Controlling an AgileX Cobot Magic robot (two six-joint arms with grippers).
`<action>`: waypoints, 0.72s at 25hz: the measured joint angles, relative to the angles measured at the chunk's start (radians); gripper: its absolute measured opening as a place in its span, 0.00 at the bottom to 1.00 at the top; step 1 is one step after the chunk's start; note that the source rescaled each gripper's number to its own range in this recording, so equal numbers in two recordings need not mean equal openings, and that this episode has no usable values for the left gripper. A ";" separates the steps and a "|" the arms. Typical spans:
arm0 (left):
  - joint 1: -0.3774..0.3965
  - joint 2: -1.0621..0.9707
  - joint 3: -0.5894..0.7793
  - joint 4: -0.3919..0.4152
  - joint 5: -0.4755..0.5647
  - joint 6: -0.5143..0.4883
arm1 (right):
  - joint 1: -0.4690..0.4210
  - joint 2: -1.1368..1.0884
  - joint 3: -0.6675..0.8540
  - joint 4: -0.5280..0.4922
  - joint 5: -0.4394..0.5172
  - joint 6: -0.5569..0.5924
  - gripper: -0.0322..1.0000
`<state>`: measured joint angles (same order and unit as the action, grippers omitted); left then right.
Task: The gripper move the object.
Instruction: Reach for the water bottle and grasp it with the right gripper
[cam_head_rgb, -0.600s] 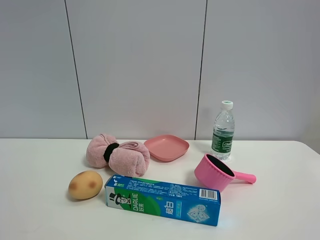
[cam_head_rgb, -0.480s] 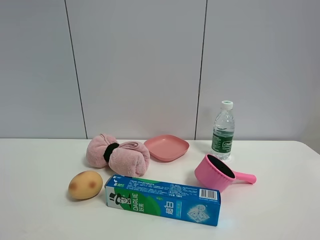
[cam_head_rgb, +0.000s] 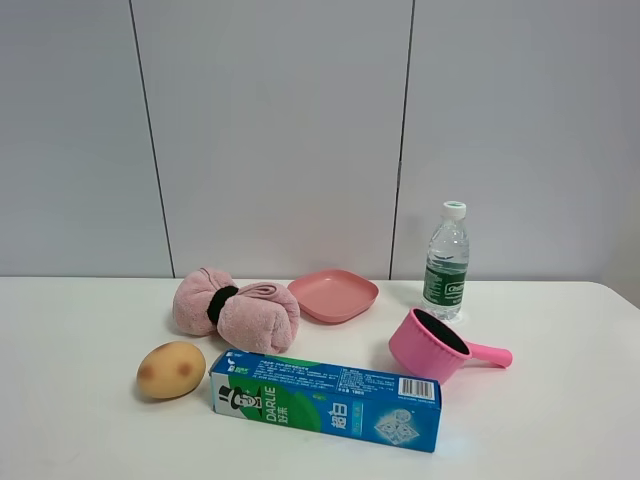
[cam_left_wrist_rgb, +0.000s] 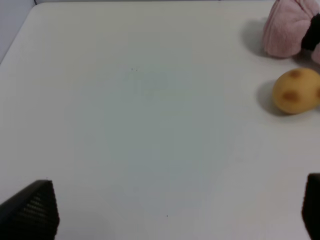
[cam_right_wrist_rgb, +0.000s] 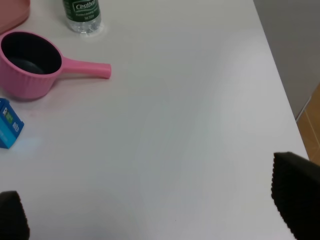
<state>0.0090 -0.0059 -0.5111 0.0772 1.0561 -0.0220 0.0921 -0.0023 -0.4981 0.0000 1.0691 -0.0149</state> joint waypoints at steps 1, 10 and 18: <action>0.000 0.000 0.000 0.000 0.000 0.000 | 0.000 0.000 0.000 0.000 0.000 0.000 1.00; 0.000 0.000 0.000 0.000 0.000 0.000 | 0.000 0.000 0.000 0.000 0.000 0.000 1.00; 0.000 0.000 0.000 0.000 0.000 0.000 | 0.000 0.000 0.000 0.000 0.000 0.000 1.00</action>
<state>0.0090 -0.0059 -0.5111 0.0772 1.0561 -0.0220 0.0921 -0.0023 -0.4981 0.0000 1.0691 -0.0149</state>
